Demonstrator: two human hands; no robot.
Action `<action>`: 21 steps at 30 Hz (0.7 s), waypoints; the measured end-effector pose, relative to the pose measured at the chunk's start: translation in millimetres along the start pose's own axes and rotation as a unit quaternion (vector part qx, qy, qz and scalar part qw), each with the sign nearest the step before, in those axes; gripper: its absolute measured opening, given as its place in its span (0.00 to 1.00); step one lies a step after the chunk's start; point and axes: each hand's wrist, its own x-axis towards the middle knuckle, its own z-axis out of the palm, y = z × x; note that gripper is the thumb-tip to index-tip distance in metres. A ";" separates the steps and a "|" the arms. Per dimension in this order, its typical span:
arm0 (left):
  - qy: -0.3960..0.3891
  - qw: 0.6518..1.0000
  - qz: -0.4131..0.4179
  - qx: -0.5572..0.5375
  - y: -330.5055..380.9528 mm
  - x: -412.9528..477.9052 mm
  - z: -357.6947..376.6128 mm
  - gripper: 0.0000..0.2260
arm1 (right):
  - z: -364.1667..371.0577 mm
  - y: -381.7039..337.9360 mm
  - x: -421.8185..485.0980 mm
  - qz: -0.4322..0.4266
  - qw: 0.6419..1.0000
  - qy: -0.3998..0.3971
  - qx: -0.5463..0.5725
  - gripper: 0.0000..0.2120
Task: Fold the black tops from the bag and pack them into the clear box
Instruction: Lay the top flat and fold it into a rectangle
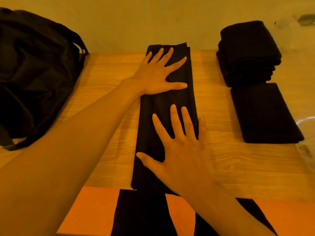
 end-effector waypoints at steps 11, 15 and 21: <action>0.041 0.979 0.092 -0.179 44.7 -169.4 0.1 0.33 | -15.6 48.5 -27.7 -0.107 0.993 -0.008 0.056 0.36; 0.045 0.986 0.154 -0.050 69.0 -264.4 32.0 0.35 | -17.7 64.2 -58.0 -0.160 0.986 -0.048 -0.021 0.34; 0.191 0.972 0.132 0.023 85.8 -298.0 74.7 0.29 | -2.2 85.3 -87.6 -0.266 0.957 0.079 -0.081 0.24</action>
